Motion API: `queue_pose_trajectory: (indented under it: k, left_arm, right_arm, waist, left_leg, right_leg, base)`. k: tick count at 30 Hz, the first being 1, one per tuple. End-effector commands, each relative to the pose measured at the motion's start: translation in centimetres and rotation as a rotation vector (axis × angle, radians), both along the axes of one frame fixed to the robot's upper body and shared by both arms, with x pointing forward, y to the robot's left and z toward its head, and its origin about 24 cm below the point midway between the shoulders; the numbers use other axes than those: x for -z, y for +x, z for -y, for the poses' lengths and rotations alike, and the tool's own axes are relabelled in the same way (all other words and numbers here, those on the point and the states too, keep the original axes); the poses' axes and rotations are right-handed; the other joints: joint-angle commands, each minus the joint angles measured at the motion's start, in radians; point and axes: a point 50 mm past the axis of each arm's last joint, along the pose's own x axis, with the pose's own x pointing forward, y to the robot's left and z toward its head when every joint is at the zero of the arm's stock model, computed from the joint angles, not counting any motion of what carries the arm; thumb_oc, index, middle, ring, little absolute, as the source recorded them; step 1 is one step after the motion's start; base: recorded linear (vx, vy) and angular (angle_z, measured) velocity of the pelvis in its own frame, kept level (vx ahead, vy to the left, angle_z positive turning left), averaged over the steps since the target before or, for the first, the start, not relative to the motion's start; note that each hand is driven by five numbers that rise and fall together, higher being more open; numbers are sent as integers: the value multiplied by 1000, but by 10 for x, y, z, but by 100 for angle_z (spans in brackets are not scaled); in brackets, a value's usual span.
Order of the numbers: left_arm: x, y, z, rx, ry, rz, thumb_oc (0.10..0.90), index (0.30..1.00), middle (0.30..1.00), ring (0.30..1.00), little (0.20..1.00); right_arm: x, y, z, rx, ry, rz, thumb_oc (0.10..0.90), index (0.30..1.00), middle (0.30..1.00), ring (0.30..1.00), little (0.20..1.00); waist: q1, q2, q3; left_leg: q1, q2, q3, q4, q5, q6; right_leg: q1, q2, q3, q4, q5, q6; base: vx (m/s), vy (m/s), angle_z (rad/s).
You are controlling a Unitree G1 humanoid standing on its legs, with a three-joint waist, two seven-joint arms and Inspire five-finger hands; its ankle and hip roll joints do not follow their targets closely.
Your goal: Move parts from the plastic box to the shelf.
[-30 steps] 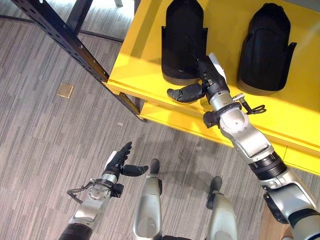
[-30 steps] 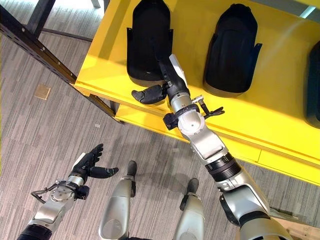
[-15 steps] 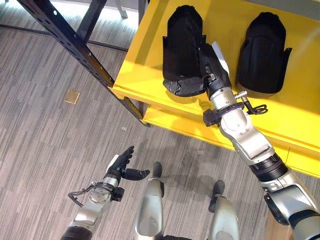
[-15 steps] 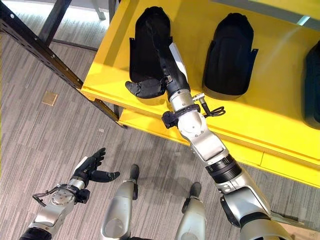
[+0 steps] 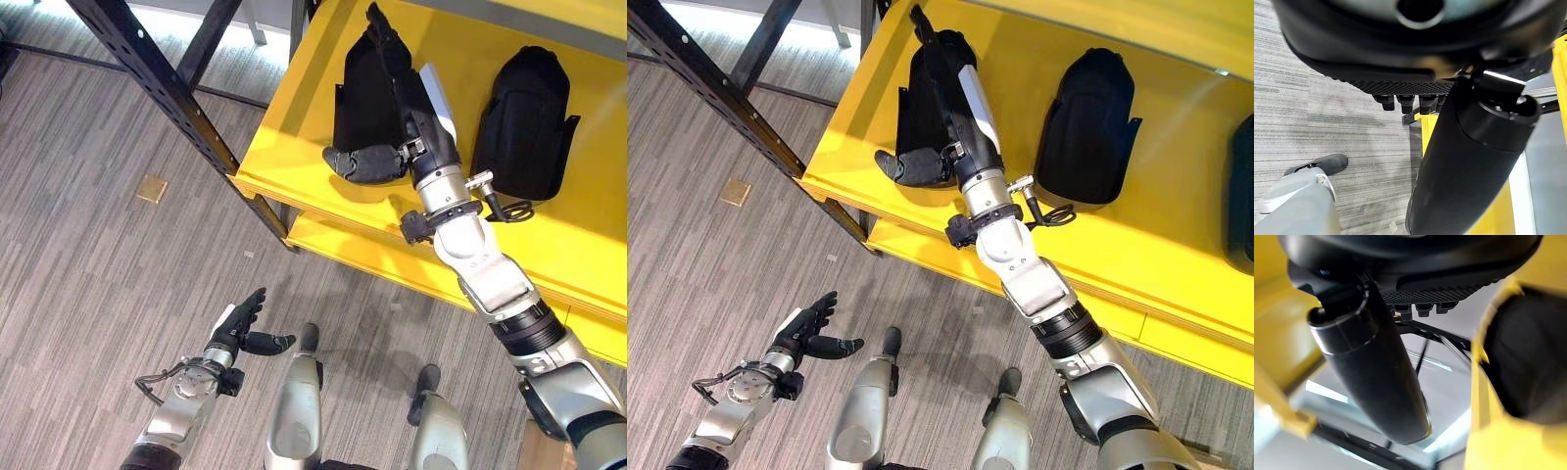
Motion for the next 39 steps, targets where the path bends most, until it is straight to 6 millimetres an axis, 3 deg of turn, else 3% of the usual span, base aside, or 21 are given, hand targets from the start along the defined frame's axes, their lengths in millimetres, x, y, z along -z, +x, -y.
queue_pose_trajectory:
  k: [1,6,10,18,24,30,39]
  left_arm:
    - [-16,2,3,32,-23,94,900,1000,1000,1000,1000]
    - [-15,0,-5,35,-16,98,900,1000,1000,1000,1000]
    - [-20,-1,-10,34,-13,111,900,1000,1000,1000,1000]
    - [-28,1,-14,4,-7,136,900,1000,1000,1000,1000]
    - [-28,-2,-24,-46,9,147,900,1000,1000,1000,1000]
    - [-28,-2,-26,-69,16,158,900,1000,1000,1000,1000]
    - [-29,-1,-28,-57,34,158,900,1000,1000,1000,1000]
  right_arm:
    - [-70,-52,-24,-40,-234,502,900,1000,1000,1000,1000]
    - [-69,-58,-35,-61,-452,503,900,1000,1000,1000,1000]
    - [-69,-72,-34,-154,-492,465,900,1000,1000,1000,1000]
    - [-46,-96,-40,-411,-601,183,900,1000,1000,1000,1000]
    - [-10,-90,-29,-546,-551,-230,900,1000,1000,1000,1000]
    - [7,-87,-21,-542,-561,-306,900,1000,1000,1000,1000]
    - [12,-62,-3,-306,-598,-229,900,1000,1000,1000,1000]
  waist:
    - [8,-4,-50]
    - [11,-12,-50]
    - [4,-17,-45]
    - [-19,-39,-36]
    - [-48,-62,-35]
    - [-65,-76,-33]
    - [-59,-81,-31]
  left_leg:
    - [31,-36,59,-13,-40,76]
    - [33,-26,64,-29,-29,71]
    - [32,-19,70,-39,-23,66]
    - [33,-6,88,-45,-21,63]
    - [36,11,105,-48,-19,61]
    - [31,19,109,-46,-20,62]
    - [22,20,103,-41,-22,64]
  right_leg:
    - [44,38,-72,73,-106,-82]
    - [41,41,-72,64,-103,-79]
    - [29,40,-73,70,-103,-75]
    - [12,45,-65,75,-101,-76]
    - [3,53,-57,84,-103,-79]
    - [-5,61,-53,92,-106,-82]
    - [3,67,-59,84,-107,-86]
  base:
    - [-31,-23,1]
    - [-40,-26,-1]
    - [-48,-19,0]
    - [-29,-18,-2]
    - [-22,-16,-4]
    - [-12,-27,-4]
    - [3,-23,0]
